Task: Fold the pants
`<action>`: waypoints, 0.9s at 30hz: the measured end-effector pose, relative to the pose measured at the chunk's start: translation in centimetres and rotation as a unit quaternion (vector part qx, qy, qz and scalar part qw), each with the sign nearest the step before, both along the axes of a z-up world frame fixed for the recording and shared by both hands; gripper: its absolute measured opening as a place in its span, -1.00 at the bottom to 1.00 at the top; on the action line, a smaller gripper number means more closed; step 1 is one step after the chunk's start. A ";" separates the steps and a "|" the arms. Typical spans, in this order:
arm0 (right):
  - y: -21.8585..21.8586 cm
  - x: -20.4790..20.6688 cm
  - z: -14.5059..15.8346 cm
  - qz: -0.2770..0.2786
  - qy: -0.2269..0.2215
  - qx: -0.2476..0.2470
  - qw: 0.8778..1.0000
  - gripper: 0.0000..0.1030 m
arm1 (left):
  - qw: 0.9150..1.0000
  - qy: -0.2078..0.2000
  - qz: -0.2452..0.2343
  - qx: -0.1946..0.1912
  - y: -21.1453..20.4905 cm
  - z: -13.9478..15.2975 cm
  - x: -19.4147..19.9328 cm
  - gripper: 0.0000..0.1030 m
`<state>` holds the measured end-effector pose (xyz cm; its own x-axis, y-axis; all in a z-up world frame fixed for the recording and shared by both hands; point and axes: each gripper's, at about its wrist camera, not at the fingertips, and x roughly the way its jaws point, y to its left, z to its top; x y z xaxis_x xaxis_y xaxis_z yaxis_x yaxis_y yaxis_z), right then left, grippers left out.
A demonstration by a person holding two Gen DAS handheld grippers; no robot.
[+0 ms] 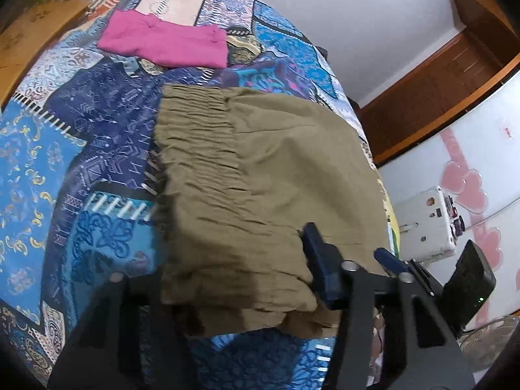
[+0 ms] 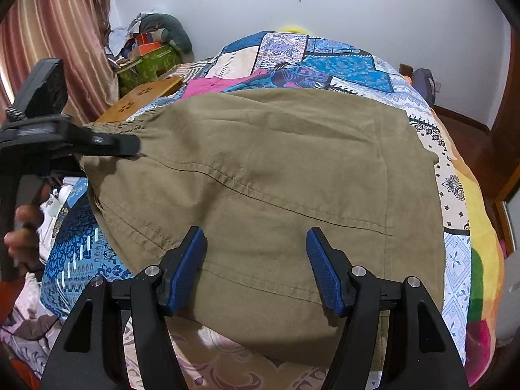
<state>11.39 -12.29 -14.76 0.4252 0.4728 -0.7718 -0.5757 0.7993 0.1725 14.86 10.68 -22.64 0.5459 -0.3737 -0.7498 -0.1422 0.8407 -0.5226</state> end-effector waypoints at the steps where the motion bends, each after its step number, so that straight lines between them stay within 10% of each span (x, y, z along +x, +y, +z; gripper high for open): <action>1: 0.0 0.1 0.0 0.000 0.002 -0.002 1.000 0.19 | 1.000 -0.001 0.000 0.006 0.0 0.1 -0.1 -0.11; 12: 1.9 1.7 3.2 0.002 -0.012 0.006 1.000 0.19 | 0.969 -0.093 -0.009 0.227 -3.9 5.4 -3.0 -0.28; 27: 3.6 2.4 1.3 0.014 0.038 0.041 0.998 0.19 | 0.938 -0.145 -0.029 0.313 -6.8 9.3 -3.9 -0.32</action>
<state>13.83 -8.73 -13.48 0.3536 0.5464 -0.7592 -0.5801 0.7648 0.2802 10.99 3.87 -13.31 0.7534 0.0557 -0.6552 -0.0151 0.9976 0.0675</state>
